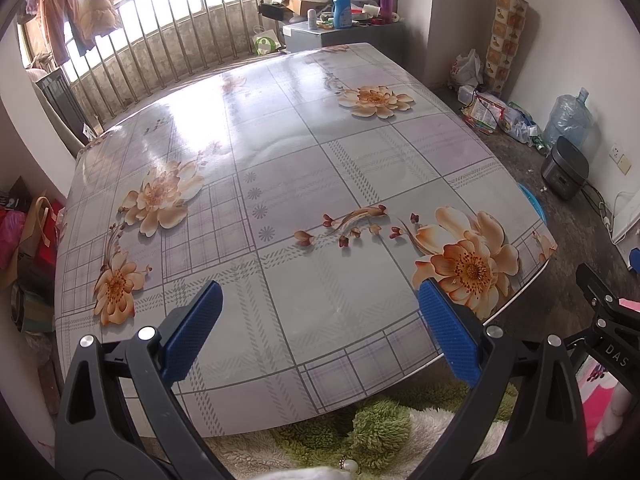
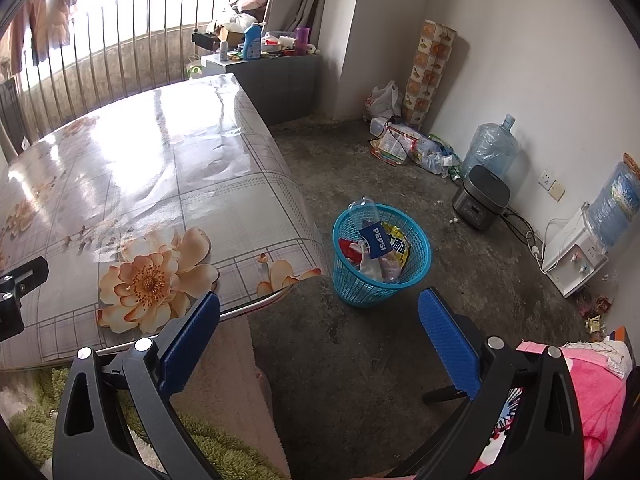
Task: Collect trash
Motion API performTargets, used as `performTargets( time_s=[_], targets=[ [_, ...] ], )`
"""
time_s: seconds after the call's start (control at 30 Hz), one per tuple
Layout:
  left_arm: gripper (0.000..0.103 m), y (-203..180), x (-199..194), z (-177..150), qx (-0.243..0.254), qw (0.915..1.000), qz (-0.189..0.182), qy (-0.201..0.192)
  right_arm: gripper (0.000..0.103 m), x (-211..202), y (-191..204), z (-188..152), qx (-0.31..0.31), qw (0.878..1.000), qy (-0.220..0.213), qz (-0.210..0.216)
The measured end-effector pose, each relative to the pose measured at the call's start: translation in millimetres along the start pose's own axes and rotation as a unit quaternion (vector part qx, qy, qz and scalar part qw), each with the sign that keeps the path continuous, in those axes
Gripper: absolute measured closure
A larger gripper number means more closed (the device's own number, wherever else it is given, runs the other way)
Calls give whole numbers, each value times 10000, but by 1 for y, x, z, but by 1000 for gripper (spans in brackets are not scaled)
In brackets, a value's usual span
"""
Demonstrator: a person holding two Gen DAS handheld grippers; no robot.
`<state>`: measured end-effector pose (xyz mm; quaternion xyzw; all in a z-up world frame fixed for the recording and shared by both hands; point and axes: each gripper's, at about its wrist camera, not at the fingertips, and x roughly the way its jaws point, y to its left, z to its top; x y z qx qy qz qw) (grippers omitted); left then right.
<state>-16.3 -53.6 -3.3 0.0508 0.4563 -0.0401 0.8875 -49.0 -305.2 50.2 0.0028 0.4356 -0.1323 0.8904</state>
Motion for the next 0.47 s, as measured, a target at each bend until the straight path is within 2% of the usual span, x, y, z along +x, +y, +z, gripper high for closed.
performTargets(
  time_s=[0.47],
  targets=[
    [9, 0, 0, 0, 2, 10000, -2, 3, 6, -1, -1, 1, 7, 10000, 4, 2]
  ],
)
